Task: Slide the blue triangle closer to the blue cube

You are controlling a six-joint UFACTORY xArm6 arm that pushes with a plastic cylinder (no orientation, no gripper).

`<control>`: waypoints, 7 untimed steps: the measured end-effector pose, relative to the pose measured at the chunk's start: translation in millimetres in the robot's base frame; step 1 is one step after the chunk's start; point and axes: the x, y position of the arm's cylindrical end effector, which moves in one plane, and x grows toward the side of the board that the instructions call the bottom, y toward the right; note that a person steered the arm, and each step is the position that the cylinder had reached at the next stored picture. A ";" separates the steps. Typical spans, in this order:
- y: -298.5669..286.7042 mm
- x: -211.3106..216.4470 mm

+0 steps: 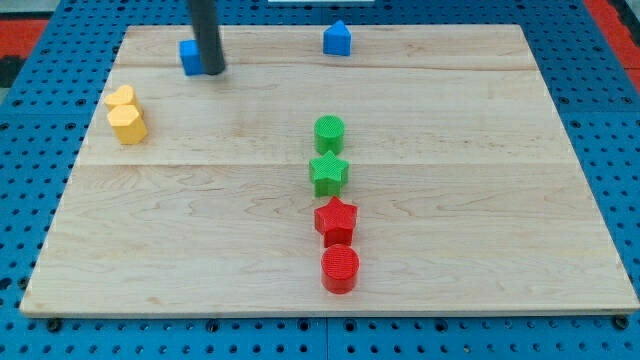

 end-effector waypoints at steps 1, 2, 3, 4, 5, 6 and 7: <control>-20.9 -21.0; -20.9 -28.0; 74.1 3.8; 190.3 22.4; 247.0 -28.8; 209.6 -62.4; 104.3 -57.3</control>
